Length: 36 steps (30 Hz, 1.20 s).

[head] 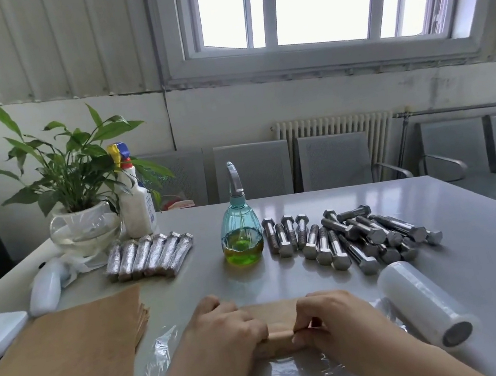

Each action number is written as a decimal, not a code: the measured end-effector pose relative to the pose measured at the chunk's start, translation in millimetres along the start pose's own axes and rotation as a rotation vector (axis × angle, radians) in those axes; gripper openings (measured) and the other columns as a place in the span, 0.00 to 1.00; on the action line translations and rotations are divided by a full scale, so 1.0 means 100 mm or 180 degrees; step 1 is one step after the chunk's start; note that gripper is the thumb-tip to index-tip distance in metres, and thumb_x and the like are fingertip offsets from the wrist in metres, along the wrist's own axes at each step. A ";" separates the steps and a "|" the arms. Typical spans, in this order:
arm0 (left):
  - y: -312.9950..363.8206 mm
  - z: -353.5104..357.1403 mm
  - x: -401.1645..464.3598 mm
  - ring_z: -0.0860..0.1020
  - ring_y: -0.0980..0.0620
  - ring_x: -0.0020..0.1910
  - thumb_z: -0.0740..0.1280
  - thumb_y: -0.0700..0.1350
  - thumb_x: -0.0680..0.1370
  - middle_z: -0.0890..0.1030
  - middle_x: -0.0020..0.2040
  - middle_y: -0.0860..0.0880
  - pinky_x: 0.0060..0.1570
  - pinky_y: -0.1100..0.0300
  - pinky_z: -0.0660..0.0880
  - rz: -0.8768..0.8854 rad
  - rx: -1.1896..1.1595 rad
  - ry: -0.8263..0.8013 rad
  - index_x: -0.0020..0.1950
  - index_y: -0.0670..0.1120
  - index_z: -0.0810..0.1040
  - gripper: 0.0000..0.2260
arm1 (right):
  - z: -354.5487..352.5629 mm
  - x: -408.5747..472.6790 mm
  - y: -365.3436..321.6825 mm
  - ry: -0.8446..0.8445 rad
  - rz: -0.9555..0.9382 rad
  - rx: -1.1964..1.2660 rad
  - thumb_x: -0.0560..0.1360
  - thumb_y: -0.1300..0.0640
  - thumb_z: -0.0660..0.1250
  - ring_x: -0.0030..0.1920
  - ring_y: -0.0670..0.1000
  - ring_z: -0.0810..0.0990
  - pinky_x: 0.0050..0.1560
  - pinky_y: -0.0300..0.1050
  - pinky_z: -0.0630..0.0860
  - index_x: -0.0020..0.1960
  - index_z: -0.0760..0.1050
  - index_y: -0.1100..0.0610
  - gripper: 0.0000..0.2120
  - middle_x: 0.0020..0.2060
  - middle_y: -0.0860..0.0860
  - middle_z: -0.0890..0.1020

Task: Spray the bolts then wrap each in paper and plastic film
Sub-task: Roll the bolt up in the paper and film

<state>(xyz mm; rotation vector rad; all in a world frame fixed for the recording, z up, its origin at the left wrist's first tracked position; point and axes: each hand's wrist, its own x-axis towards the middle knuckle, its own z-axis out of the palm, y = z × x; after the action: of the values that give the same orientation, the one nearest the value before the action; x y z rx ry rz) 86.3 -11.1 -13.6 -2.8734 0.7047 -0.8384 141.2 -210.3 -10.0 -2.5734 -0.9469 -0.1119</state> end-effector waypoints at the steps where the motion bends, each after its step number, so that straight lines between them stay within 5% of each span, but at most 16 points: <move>1: 0.00 -0.01 0.00 0.78 0.60 0.29 0.71 0.55 0.59 0.79 0.28 0.60 0.41 0.61 0.63 -0.0072 -0.0141 -0.0027 0.28 0.54 0.79 0.06 | 0.00 0.00 0.00 -0.0019 -0.0002 0.0023 0.75 0.48 0.71 0.49 0.47 0.76 0.50 0.39 0.68 0.48 0.80 0.50 0.06 0.43 0.42 0.77; 5: 0.00 -0.02 0.00 0.79 0.60 0.31 0.72 0.56 0.58 0.80 0.29 0.60 0.42 0.61 0.62 -0.0523 -0.0651 -0.0203 0.32 0.56 0.80 0.07 | -0.01 0.03 0.00 -0.0130 0.0013 0.0114 0.74 0.51 0.72 0.44 0.45 0.73 0.46 0.38 0.64 0.47 0.79 0.51 0.05 0.39 0.39 0.73; 10: -0.08 0.11 -0.04 0.73 0.60 0.53 0.65 0.59 0.76 0.81 0.52 0.61 0.56 0.64 0.58 -0.0998 -0.1012 -0.0292 0.55 0.59 0.74 0.10 | -0.05 0.07 0.02 -0.0469 0.0027 0.0094 0.76 0.50 0.69 0.48 0.43 0.73 0.45 0.34 0.64 0.52 0.78 0.47 0.06 0.46 0.42 0.78; 15: -0.10 0.16 -0.02 0.73 0.62 0.54 0.65 0.59 0.76 0.80 0.52 0.62 0.57 0.63 0.57 -0.1007 -0.1058 -0.0403 0.54 0.59 0.76 0.09 | -0.17 0.17 0.02 -0.1169 0.0202 -0.0204 0.78 0.45 0.65 0.59 0.48 0.73 0.52 0.40 0.65 0.60 0.76 0.47 0.13 0.58 0.46 0.75; 21: -0.10 0.15 0.00 0.71 0.58 0.49 0.65 0.61 0.75 0.76 0.46 0.60 0.51 0.61 0.56 -0.1100 -0.0881 -0.0433 0.54 0.61 0.78 0.10 | -0.31 0.38 -0.07 -0.1971 0.0365 -0.0886 0.78 0.39 0.62 0.57 0.55 0.77 0.52 0.48 0.73 0.64 0.76 0.50 0.20 0.61 0.52 0.78; 25: -0.09 0.16 0.00 0.73 0.58 0.52 0.65 0.59 0.76 0.79 0.49 0.62 0.51 0.60 0.55 -0.1048 -0.0960 -0.0453 0.51 0.62 0.75 0.06 | -0.35 0.51 -0.11 -0.2430 0.0459 -0.1108 0.78 0.37 0.60 0.50 0.58 0.80 0.54 0.51 0.77 0.61 0.78 0.58 0.26 0.51 0.56 0.81; 30: -0.16 0.16 0.00 0.65 0.68 0.41 0.66 0.58 0.76 0.75 0.43 0.65 0.52 0.61 0.57 -0.1033 -0.1323 -0.0681 0.43 0.62 0.71 0.05 | -0.41 0.64 -0.10 -0.2741 0.0630 -0.1430 0.75 0.30 0.59 0.39 0.54 0.76 0.48 0.49 0.76 0.49 0.78 0.60 0.32 0.39 0.54 0.79; 33: -0.19 0.16 0.01 0.65 0.67 0.42 0.66 0.59 0.76 0.75 0.43 0.65 0.53 0.62 0.58 -0.1061 -0.1472 -0.0770 0.41 0.63 0.72 0.06 | -0.43 0.74 -0.08 -0.2401 0.0670 -0.0978 0.77 0.33 0.59 0.38 0.49 0.77 0.45 0.46 0.75 0.49 0.79 0.56 0.26 0.39 0.49 0.81; 36: -0.20 0.15 0.01 0.68 0.62 0.47 0.67 0.59 0.75 0.76 0.42 0.64 0.54 0.63 0.59 -0.1131 -0.1535 -0.0848 0.41 0.63 0.73 0.06 | -0.36 0.81 0.00 -0.1561 0.0594 -0.0917 0.80 0.40 0.60 0.51 0.54 0.79 0.52 0.47 0.74 0.59 0.79 0.60 0.24 0.54 0.55 0.82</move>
<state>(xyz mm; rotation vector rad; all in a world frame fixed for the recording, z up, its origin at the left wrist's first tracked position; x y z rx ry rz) 103.2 5.3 -22.3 -3.5207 0.4152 -0.3179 205.6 -175.4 39.4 -3.0138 -0.8930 0.4902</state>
